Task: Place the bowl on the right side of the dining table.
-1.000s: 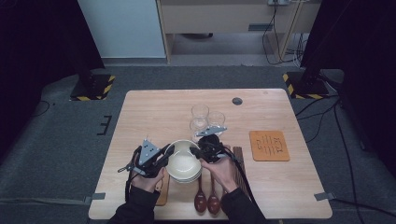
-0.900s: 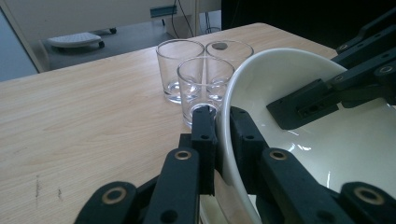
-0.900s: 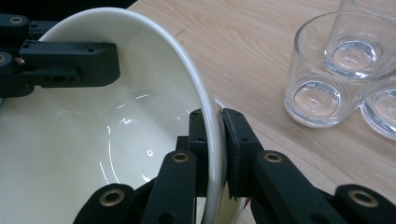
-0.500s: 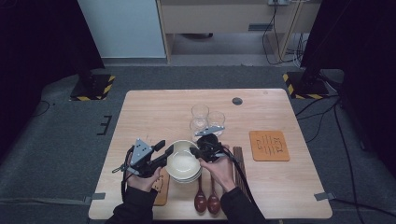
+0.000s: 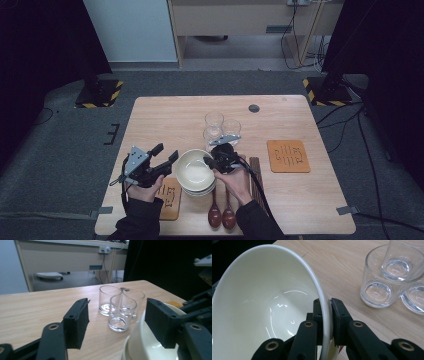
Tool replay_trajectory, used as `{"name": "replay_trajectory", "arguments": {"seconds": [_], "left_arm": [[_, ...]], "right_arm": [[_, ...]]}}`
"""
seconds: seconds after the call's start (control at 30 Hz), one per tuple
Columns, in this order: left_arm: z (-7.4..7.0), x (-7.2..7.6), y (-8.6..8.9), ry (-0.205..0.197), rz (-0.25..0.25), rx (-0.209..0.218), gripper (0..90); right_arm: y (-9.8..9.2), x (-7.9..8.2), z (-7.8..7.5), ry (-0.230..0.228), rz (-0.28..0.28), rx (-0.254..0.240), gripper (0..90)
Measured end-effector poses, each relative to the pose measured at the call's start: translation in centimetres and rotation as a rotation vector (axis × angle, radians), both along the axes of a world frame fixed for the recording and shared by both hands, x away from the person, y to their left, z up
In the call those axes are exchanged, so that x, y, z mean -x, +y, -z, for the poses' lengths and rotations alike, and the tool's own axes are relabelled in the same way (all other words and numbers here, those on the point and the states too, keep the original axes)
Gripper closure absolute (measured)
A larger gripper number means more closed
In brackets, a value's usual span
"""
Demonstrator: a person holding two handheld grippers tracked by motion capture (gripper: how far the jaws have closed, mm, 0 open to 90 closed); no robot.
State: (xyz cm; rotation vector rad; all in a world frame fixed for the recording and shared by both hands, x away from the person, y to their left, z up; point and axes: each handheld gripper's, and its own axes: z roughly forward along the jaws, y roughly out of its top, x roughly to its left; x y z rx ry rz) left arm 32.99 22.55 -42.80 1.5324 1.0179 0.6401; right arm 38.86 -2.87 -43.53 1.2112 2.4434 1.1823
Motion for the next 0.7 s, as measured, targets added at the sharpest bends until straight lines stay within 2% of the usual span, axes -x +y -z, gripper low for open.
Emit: {"name": "replay_trajectory", "arguments": {"seconds": [0.17,0.23,0.27,0.6,0.7], "left_arm": [[0.4,-0.4,1.1,0.009,-0.052,0.006,28.7],[0.5,-0.5,1.2,0.011,-0.058,0.006,27.7],[0.9,-0.7,1.5,0.024,-0.076,-0.002,27.1],[2.1,-1.5,2.3,0.087,-0.111,-0.043,23.6],[2.6,-1.9,2.5,0.125,-0.125,-0.070,21.7]], "right_arm": [[-0.1,0.1,-0.2,-0.015,0.000,-0.015,83.0],[-0.2,0.3,-0.4,-0.021,0.000,-0.022,83.0],[-0.3,0.3,-0.5,-0.030,-0.001,-0.029,83.0],[-1.3,0.7,-1.6,-0.078,0.011,-0.093,82.9],[-1.6,0.7,-2.0,-0.093,0.011,-0.103,82.9]]}}
